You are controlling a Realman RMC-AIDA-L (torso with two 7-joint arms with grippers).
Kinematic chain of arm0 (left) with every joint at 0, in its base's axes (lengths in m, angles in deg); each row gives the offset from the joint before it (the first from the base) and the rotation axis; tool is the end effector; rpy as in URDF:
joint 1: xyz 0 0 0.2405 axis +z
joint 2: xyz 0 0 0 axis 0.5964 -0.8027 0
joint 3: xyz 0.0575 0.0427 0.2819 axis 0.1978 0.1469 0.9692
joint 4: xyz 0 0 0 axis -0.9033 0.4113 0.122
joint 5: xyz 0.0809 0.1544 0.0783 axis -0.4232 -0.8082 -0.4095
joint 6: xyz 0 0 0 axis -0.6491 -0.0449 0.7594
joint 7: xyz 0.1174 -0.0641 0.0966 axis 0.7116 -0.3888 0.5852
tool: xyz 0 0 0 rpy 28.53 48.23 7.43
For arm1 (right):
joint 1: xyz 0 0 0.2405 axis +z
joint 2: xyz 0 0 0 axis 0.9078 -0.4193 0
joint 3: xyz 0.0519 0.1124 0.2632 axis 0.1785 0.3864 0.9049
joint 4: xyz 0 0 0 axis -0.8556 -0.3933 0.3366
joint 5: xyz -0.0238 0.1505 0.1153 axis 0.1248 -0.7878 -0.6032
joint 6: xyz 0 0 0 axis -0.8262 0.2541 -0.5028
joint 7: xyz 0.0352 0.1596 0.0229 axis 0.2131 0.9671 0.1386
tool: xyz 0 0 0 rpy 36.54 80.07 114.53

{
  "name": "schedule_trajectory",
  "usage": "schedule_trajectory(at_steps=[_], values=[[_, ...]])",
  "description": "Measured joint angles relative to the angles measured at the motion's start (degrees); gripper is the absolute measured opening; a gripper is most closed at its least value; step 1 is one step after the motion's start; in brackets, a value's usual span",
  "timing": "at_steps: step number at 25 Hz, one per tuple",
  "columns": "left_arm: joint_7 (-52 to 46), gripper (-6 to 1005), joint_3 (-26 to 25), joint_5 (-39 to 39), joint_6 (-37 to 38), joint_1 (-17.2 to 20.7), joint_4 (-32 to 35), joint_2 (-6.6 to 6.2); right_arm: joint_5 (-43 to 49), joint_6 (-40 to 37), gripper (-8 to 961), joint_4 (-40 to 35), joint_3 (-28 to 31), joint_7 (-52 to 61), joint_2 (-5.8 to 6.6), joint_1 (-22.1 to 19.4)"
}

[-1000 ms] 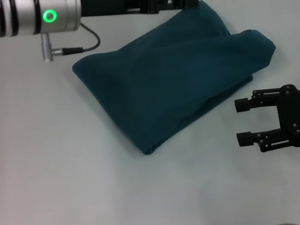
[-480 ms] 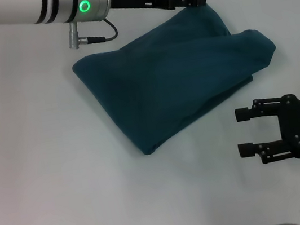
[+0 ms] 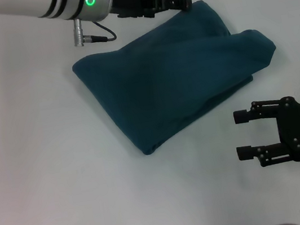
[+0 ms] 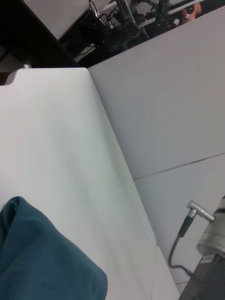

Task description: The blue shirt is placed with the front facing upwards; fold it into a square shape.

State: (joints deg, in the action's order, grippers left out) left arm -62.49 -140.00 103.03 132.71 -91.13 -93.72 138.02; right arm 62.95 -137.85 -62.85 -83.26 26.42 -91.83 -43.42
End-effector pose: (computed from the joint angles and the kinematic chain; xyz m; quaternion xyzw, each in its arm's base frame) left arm -0.1236 0.4402 -0.1204 -0.8646 -0.4695 -0.1010 0.1481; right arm 0.3204 0.2409 -0.0413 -0.9458 0.2029 0.2488 0.0495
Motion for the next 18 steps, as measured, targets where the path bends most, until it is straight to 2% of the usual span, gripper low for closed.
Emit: schedule_trajectory(at_steps=[4, 9, 10, 11, 12, 13, 18], values=[[-0.26, 934, 0.4, -1.25, -3.01, -1.11, 2.49, 0.1, 0.0, -0.08, 824, 0.0, -0.05, -0.28, -0.18, 0.07], [-0.22, 934, -0.07, -2.02, -3.75, -0.41, 2.78, -0.26, 0.0, -0.26, 824, 0.0, 0.16, -0.47, -0.23, 0.02], [-0.63, 934, -0.93, -2.02, -2.5, 0.28, 2.22, -0.82, -0.01, -0.27, 824, 0.01, 0.28, -0.47, -0.2, 0.01], [-1.96, 934, -3.38, -1.98, 1.15, 1.84, 0.93, -1.94, -0.04, -0.29, 824, 0.0, 0.43, -0.47, -0.1, 0.0], [-2.09, 934, -3.77, -1.96, 1.52, 2.06, 0.68, -2.07, -0.12, -0.31, 824, 0.0, 0.43, -0.42, 0.0, 0.01], [-3.5, 934, -6.87, -1.79, 5.83, 3.83, -0.9, -3.12, -0.16, -0.32, 824, 0.0, 0.44, -0.35, 0.15, 0.0], [-9.71, 933, -20.6, -1.33, 23.85, 10.76, -5.57, -5.94, -0.26, -0.37, 824, -0.08, 0.6, -0.07, 0.36, 0.0]])
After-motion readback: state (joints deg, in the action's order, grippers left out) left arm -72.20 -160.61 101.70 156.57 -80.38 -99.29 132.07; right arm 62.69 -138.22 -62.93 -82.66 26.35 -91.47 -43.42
